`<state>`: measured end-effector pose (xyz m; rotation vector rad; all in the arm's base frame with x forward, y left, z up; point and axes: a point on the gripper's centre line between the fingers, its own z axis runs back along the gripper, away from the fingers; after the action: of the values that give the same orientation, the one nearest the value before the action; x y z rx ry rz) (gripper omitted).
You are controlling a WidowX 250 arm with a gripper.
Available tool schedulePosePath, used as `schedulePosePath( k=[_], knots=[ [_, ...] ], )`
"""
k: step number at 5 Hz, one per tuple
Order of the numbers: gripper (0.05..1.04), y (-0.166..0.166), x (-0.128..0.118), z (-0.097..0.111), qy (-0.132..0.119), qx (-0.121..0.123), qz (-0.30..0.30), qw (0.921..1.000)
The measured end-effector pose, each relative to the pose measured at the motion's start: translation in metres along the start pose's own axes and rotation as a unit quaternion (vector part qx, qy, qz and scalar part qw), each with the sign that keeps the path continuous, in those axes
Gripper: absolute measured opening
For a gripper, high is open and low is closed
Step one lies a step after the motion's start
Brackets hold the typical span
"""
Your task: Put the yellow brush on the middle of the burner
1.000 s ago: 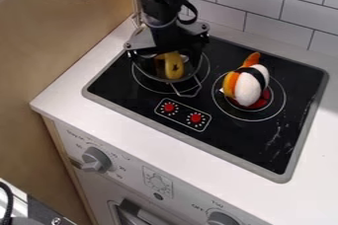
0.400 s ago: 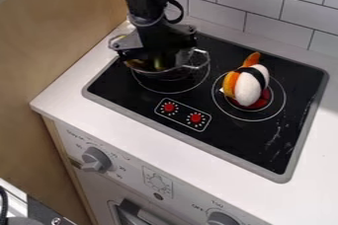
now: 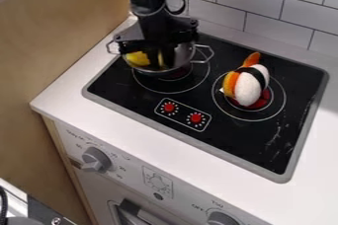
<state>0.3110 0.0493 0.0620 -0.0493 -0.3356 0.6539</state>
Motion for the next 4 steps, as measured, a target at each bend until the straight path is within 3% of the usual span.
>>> schedulePosePath(
  k=[2, 4],
  knots=[
    [0.078, 0.001, 0.0, 0.008, 0.027, 0.018, -0.004, 0.9995],
    [0.078, -0.007, -0.012, 0.055, 0.042, 0.039, -0.014, 0.9983]
  ],
)
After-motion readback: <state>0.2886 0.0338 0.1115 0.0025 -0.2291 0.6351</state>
